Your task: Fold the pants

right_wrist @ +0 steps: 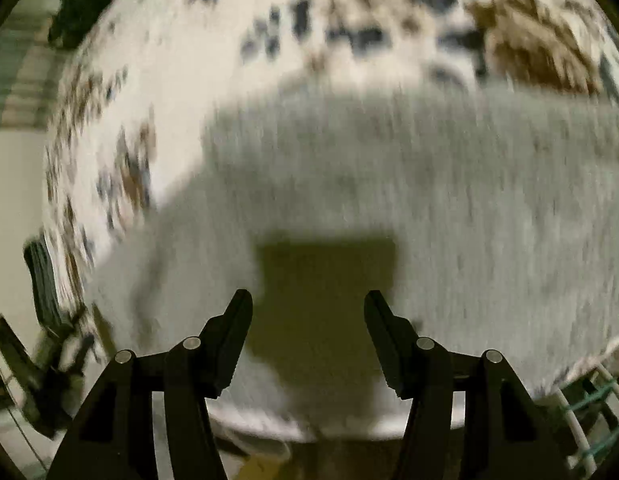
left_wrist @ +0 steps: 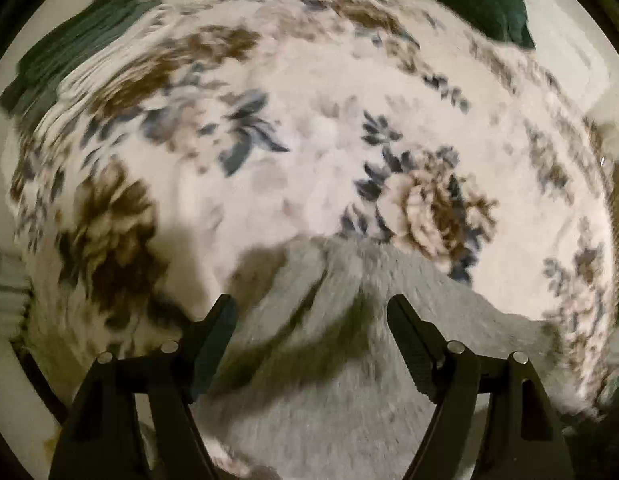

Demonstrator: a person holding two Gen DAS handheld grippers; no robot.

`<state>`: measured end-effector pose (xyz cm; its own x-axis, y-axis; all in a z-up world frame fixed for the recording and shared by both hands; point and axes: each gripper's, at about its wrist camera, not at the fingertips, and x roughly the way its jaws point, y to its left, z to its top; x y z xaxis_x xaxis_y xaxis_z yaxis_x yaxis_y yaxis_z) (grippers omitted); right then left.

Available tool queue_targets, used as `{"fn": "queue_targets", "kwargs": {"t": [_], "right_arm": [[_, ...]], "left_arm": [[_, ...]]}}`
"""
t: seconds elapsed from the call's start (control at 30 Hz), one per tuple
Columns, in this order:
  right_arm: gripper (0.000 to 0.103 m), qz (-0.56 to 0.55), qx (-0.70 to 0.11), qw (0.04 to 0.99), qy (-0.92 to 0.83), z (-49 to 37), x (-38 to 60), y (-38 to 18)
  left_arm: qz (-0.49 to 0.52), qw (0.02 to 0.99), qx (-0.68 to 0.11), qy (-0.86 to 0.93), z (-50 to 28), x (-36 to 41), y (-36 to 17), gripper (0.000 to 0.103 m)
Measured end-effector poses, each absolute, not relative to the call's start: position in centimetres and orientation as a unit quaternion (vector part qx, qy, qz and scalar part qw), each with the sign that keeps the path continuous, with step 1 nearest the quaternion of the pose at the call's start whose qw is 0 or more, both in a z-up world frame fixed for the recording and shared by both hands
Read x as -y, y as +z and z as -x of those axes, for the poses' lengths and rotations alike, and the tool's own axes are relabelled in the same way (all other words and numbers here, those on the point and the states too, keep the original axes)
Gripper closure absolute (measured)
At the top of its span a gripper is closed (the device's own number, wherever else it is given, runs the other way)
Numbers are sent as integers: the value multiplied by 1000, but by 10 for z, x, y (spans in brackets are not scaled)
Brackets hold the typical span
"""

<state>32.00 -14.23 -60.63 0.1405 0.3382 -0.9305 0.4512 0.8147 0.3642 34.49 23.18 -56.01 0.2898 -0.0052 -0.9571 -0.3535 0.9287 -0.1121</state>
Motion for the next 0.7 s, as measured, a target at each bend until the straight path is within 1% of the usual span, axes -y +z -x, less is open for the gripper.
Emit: {"fn": "queue_targets", "kwargs": {"t": [0.03,0.07,0.1,0.13,0.17,0.23,0.33,0.47,0.53,0.57,0.6,0.7], "right_arm": [[42,-320,-645,693,-49,-331,152,-607],[42,-331,-640,691,-53,-339,161,-613],[42,-344,-637,688,-56,-347,167,-616],[42,-350,-636,686,-51,-358,169,-616],[42,-346,-641,684,-50,-372,177,-622],[42,-324,-652,684,-53,-395,182,-639],[42,-300,-659,688,-50,-404,169,-649],[42,-317,-650,690,-42,-390,183,-646],[32,-335,-637,693,-39,-377,191,-639],[23,-347,-628,696,-39,-367,198,-634],[18,-363,-612,701,-39,-354,209,-626],[16,-380,-586,714,-53,-318,242,-611]], "left_arm": [[152,784,-592,104,-353,-231,-570,27],[151,777,-604,96,-361,-230,-583,30],[151,770,-613,89,-367,-230,-593,50],[151,769,-616,86,-370,-230,-600,63],[151,769,-615,85,-371,-231,-604,68],[154,770,-613,89,-374,-238,-611,68],[168,764,-616,92,-377,-244,-617,67],[156,759,-625,96,-376,-235,-601,65],[137,762,-625,98,-373,-222,-583,53],[123,766,-624,95,-371,-212,-573,31],[106,773,-619,85,-367,-197,-560,17],[68,794,-601,56,-355,-153,-528,14]]}}
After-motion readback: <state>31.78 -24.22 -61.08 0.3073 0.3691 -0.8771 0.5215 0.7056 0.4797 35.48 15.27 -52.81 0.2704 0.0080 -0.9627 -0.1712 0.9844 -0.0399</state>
